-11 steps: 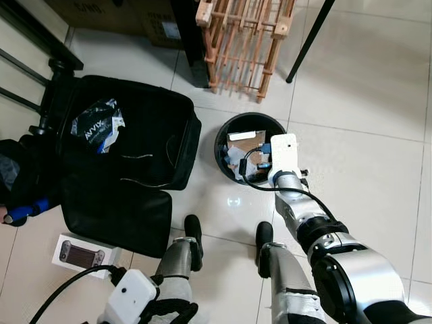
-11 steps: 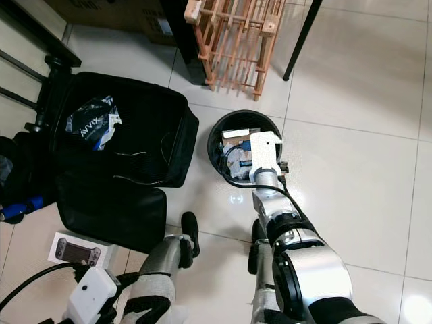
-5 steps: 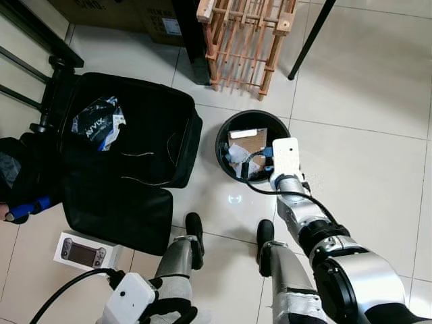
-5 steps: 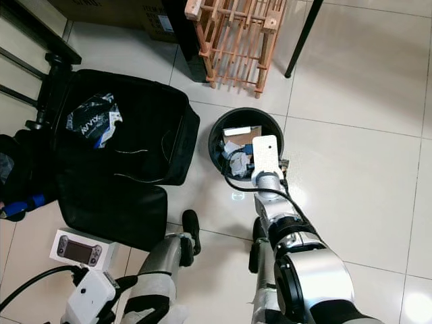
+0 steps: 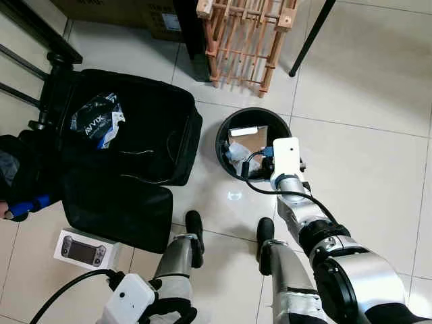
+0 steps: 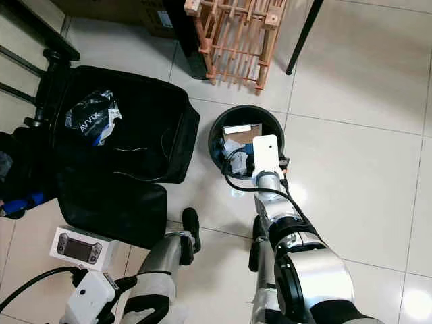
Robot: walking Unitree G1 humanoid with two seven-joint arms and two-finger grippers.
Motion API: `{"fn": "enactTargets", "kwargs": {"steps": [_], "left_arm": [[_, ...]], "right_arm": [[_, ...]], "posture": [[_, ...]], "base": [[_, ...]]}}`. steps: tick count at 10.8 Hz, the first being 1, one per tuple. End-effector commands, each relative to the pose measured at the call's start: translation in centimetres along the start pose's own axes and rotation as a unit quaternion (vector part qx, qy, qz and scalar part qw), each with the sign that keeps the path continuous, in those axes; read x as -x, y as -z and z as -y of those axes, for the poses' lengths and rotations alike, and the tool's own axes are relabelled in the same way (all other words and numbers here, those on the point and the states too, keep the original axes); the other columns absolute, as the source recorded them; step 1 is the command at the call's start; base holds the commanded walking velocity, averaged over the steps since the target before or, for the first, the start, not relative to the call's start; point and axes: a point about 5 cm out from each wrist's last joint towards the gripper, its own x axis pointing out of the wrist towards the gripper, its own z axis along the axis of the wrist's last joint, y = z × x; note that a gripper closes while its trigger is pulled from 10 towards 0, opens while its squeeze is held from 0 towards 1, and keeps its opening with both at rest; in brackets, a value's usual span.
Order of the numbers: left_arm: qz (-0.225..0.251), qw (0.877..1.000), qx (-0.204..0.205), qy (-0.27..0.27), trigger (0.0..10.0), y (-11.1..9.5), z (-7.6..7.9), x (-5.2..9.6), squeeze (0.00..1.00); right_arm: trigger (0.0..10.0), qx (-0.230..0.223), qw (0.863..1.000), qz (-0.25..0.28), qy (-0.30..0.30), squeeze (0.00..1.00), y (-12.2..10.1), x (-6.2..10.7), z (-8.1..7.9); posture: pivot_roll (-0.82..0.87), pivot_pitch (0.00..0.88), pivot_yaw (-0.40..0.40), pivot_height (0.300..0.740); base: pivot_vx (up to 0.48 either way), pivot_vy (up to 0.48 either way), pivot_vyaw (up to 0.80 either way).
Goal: Picking trash to rubbish bin
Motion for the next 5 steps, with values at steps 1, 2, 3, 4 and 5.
{"fn": "enactTargets", "kwargs": {"steps": [1,2,3,4,5], "left_arm": [[-0.027,0.999,0.019,0.003,10.0,1.0,0.5,0.4,0.00],[-0.028,0.999,0.019,0.002,10.0,1.1,0.5,0.4,0.00],[-0.030,0.999,0.019,0.002,10.0,1.1,0.5,0.5,0.00],[-0.031,0.999,0.019,0.003,10.0,1.2,0.6,0.5,0.00],[-0.031,0.999,0.018,0.004,10.0,1.1,0.6,0.5,0.00]], "right_arm": [[10.0,-0.007,0.999,-0.032,-0.004,1.00,2.3,0.8,-0.5],[10.0,-0.010,1.000,-0.023,-0.006,1.00,1.9,0.7,-0.6],[10.0,-0.011,1.000,-0.009,-0.005,1.00,1.2,0.5,-0.6],[10.0,-0.005,1.000,0.004,-0.005,1.00,0.5,0.3,-0.5],[10.0,-0.005,1.000,0.002,-0.014,1.00,0.3,0.2,-0.7]], "posture": [[0.39,0.725,0.134,0.740],[0.39,0.728,0.135,0.740],[0.39,0.730,0.136,0.740],[0.39,0.730,0.136,0.740],[0.39,0.730,0.137,0.740]], "base": [[0.000,0.000,0.00],[0.000,0.000,0.00],[0.000,0.000,0.00],[0.000,0.000,0.00],[0.000,0.000,0.00]]}}
